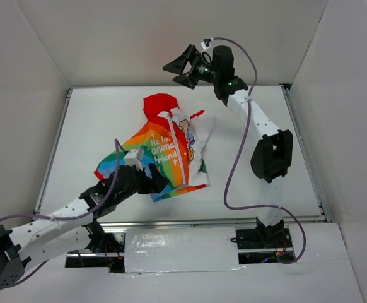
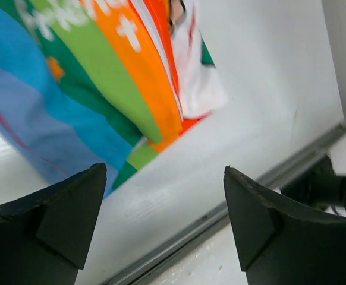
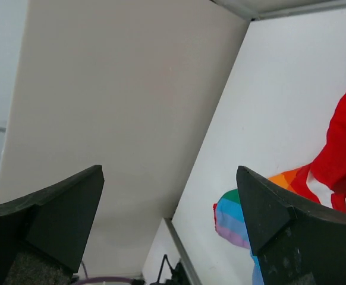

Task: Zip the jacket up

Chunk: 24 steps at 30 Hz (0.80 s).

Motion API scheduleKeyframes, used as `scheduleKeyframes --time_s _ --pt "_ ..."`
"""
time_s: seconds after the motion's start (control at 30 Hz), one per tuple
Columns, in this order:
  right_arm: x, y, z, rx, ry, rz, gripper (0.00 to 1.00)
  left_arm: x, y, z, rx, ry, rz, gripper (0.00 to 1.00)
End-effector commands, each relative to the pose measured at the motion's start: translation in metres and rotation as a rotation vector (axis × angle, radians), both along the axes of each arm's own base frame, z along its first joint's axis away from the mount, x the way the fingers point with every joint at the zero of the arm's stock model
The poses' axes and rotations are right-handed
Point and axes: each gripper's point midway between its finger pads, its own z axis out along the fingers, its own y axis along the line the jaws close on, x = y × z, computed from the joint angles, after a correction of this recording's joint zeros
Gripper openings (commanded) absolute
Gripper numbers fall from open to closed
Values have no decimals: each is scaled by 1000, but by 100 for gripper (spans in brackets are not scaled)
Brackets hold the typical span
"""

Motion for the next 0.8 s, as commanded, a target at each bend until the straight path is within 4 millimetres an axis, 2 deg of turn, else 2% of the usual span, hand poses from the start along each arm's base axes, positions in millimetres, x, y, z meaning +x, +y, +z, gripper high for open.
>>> scheduleKeyframes --time_s 0.0,0.07,0.1,0.13,0.17,0.2,0.23,0.27,0.3,0.33,0.37,0.4,0.43,0.47,0.5,0.53,0.57,0.6,0.7,0.77 --pt "-31 -25 58 -113 -145 -56 100 12 56 5 212 33 236 93" --pt "-52 -48 73 -190 -157 -146 100 15 77 22 285 52 316 94" --pt "-59 -59 56 -266 -161 -170 100 16 86 28 305 58 361 95" --pt "-69 -70 55 -305 -171 -204 100 21 100 38 337 40 427 96" --pt "-102 -89 90 -301 -257 -255 100 21 115 54 363 43 473 97" --pt "-108 -106 58 -380 -236 -307 100 22 126 64 373 35 517 97" --pt "-123 -117 61 -390 -263 -333 100 24 139 79 379 3 568 99" --pt "-159 -139 93 -371 -363 -379 100 25 153 99 374 -16 614 99" --pt "-169 -153 74 -411 -335 -422 100 24 164 109 382 -31 648 99" --pt "-183 -164 76 -418 -346 -449 100 22 175 123 375 -55 686 99" --pt "-218 -182 89 -414 -385 -477 100 24 189 146 356 -90 749 99" --pt "-228 -194 78 -442 -367 -510 100 18 200 152 381 -91 770 99" --pt "-244 -204 69 -463 -346 -516 100 15 207 174 352 -129 794 100" --pt "-257 -212 68 -467 -354 -530 100 12 215 185 354 -152 819 99" --pt "-282 -225 75 -444 -383 -557 100 7 221 191 374 -165 823 99" --pt "-294 -234 66 -459 -357 -572 100 0 227 205 345 -201 833 99" --pt "-306 -239 66 -442 -356 -584 100 -4 233 212 339 -227 847 99" --pt "-326 -248 70 -412 -385 -599 100 -8 238 218 335 -252 850 100" --pt "-360 -264 61 -415 -407 -611 100 -26 255 229 302 -314 879 99" --pt "-369 -283 48 -464 -377 -675 100 -38 262 228 294 -321 875 99"
